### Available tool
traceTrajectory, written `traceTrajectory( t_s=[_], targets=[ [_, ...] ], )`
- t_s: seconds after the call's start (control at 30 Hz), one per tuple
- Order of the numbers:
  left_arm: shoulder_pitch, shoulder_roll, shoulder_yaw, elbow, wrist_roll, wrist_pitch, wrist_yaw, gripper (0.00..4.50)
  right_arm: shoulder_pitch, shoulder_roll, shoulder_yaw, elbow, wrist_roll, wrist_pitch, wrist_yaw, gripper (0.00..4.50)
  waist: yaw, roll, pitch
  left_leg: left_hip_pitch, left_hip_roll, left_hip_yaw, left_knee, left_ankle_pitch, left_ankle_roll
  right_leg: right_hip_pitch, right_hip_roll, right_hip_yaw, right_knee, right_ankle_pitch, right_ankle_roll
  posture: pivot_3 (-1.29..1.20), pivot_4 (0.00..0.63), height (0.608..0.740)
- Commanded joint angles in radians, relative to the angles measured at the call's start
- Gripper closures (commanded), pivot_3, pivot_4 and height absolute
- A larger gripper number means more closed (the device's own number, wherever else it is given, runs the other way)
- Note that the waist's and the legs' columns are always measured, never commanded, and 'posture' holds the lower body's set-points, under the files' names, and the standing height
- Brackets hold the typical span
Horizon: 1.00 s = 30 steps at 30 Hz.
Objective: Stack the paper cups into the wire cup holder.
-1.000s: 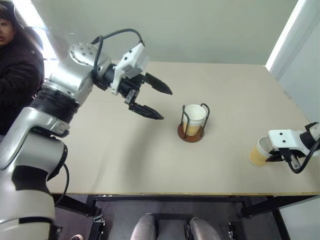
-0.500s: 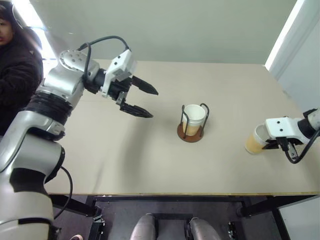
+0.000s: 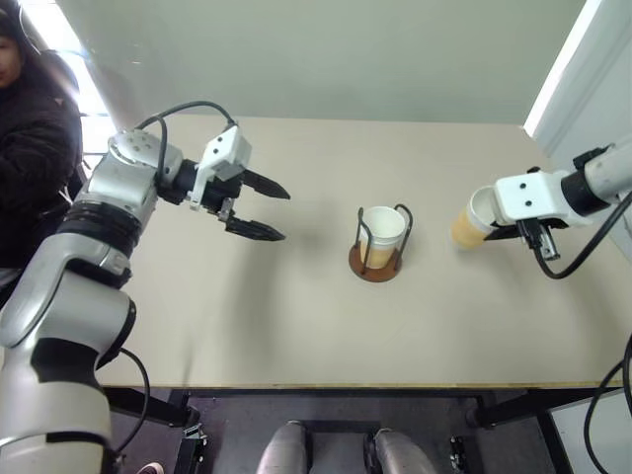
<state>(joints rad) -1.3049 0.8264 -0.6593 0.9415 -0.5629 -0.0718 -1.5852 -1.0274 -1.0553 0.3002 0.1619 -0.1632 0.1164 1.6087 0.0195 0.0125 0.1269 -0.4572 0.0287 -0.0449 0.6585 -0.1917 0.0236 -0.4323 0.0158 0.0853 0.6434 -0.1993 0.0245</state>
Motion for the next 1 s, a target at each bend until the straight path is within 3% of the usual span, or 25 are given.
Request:
traceTrajectory(
  t_s=[0.03,0.63,1.0],
  targets=[
    [-0.014,-0.008,0.024,0.023,0.005,-0.031,-0.029,0.0,-0.084,0.019,-0.003,0.021,-0.024,-0.01,-0.006,4.46,-0.001,0.0,0.0,0.0,0.0,0.0,0.0,0.0,0.0,-0.001,0.0,0.0,0.0,0.0,0.0,0.0,0.15,0.74],
    [-0.017,-0.04,0.01,-0.01,0.005,-0.016,-0.029,0.0,-0.273,0.231,0.053,-0.023,-0.022,0.054,0.004,4.46,-0.009,0.0,0.0,-0.003,0.001,0.001,-0.008,0.001,-0.001,-0.008,0.0,-0.002,0.002,0.0,0.0,0.0,0.15,0.74],
    [-0.014,-0.019,0.017,-0.077,-0.012,0.032,-0.029,0.0,-0.186,0.237,0.094,-0.148,0.029,0.12,0.006,4.46,-0.011,0.0,0.0,-0.003,0.001,0.001,-0.011,0.003,-0.005,-0.01,0.0,-0.002,0.003,-0.001,-0.001,0.0,0.15,0.74]
  ],
)
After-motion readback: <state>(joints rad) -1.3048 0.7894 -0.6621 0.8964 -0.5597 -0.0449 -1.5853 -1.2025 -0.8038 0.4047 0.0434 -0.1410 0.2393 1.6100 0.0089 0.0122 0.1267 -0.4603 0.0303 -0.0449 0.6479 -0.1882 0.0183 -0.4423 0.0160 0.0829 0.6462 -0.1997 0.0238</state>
